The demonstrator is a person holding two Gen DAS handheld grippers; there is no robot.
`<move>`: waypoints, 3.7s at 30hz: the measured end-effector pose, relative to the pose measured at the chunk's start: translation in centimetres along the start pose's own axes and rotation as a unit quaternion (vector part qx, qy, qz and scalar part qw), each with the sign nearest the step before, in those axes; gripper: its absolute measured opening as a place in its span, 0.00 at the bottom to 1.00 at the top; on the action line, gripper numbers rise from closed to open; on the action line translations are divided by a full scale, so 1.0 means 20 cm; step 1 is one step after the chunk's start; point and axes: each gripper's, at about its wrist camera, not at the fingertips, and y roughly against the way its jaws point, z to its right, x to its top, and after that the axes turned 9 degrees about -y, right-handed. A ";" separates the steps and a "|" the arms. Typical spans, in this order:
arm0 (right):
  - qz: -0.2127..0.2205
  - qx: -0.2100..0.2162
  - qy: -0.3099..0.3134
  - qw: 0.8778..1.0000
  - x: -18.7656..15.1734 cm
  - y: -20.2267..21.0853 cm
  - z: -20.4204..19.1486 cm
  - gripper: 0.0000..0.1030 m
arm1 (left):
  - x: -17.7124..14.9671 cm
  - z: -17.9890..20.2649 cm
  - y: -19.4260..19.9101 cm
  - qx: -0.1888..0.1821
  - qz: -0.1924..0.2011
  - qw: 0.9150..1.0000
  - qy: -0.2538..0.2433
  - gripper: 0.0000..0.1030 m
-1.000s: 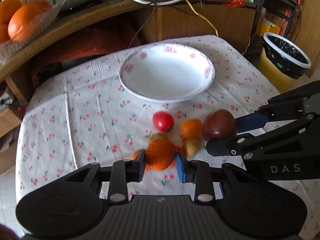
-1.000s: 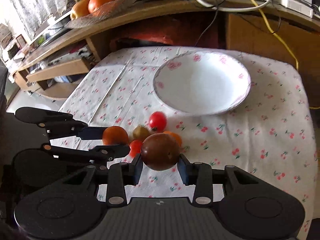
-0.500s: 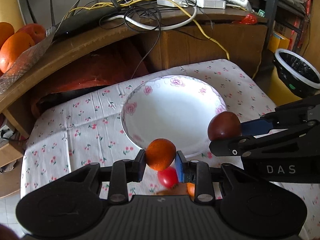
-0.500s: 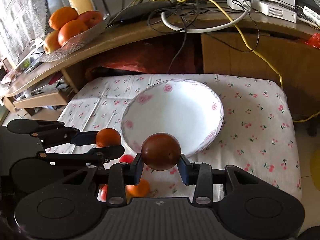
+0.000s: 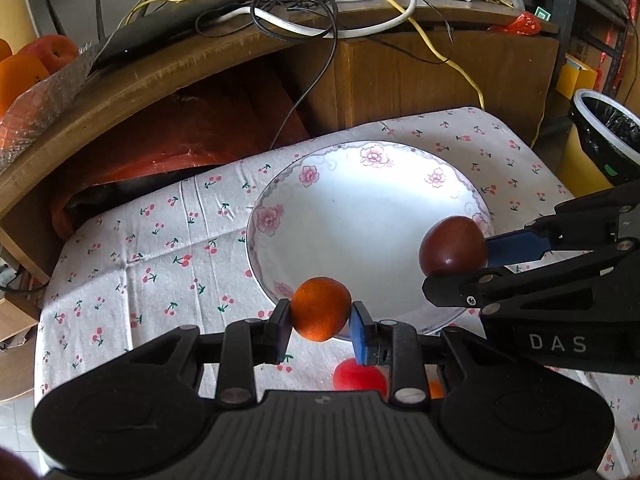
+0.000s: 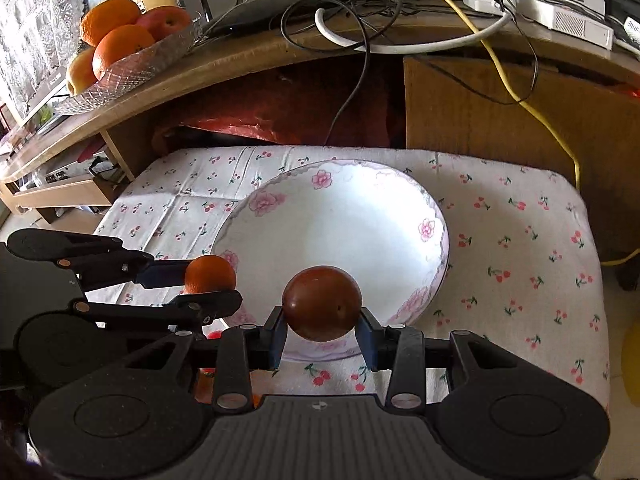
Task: Organize fruits
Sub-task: 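Carry the tomato and tangerine in both grippers over the white bowl, then open both grippers to drop the tomato and tangerine into the bowl, then withdraw both grippers from the bowl back toward the remaining fruits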
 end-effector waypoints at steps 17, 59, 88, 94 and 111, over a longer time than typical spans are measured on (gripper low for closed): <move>-0.002 -0.012 0.005 1.000 0.01 -0.08 0.02 0.35 | 0.00 -0.01 -0.04 0.012 0.008 1.000 -0.003 0.36; 0.019 -0.010 0.007 1.000 0.01 0.01 0.01 0.40 | -0.01 -0.02 0.01 0.011 0.016 1.000 0.004 0.42; -0.004 0.014 0.047 0.999 -0.12 0.10 -0.13 0.40 | -0.16 -0.01 0.17 -0.008 0.012 1.000 -0.010 0.42; -0.029 0.035 0.070 0.997 -0.21 0.13 -0.18 0.40 | -0.27 0.02 0.25 -0.030 0.007 0.999 -0.031 0.42; -0.092 0.048 0.133 0.986 -0.39 0.00 -0.28 0.30 | -0.47 0.00 0.27 -0.066 -0.012 0.995 -0.074 0.46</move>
